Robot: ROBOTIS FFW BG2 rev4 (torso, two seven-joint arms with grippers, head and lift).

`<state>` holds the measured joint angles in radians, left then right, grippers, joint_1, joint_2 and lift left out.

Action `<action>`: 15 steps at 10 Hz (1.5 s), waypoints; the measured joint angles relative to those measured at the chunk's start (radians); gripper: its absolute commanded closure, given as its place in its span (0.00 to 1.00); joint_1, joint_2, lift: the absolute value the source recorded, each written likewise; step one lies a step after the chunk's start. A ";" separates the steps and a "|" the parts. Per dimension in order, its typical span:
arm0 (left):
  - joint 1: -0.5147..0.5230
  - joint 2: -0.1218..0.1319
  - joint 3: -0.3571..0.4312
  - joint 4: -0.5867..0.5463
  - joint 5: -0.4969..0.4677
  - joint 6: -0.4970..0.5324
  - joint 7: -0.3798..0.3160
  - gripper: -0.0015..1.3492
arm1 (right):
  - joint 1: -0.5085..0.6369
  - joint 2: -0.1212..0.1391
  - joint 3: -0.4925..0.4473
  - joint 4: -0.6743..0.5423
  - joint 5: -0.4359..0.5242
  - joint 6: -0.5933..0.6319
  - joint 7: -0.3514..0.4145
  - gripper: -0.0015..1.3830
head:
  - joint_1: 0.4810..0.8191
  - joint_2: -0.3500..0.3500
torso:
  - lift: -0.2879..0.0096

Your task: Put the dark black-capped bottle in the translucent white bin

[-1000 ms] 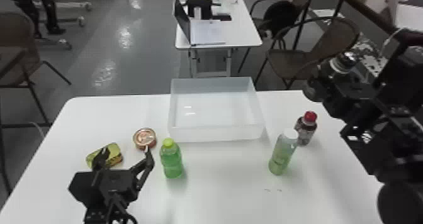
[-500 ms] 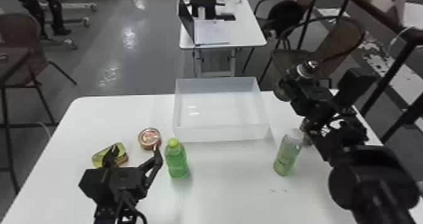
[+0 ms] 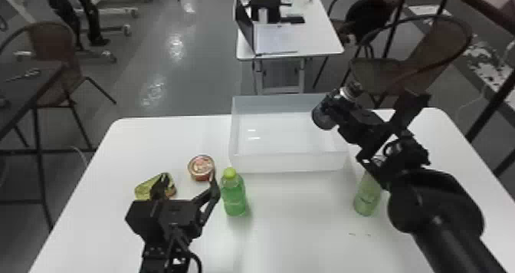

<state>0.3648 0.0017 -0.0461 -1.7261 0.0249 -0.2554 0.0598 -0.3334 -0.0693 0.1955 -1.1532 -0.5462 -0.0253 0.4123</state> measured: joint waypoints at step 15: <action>-0.005 0.042 -0.021 0.000 0.034 -0.004 0.020 0.17 | 0.014 0.011 0.165 -0.084 -0.165 -0.133 -0.115 0.05 | 0.61 0.75 | 0.84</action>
<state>0.3600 0.0437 -0.0675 -1.7256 0.0584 -0.2592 0.0800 -0.3191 -0.0581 0.3609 -1.2373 -0.7115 -0.1586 0.2970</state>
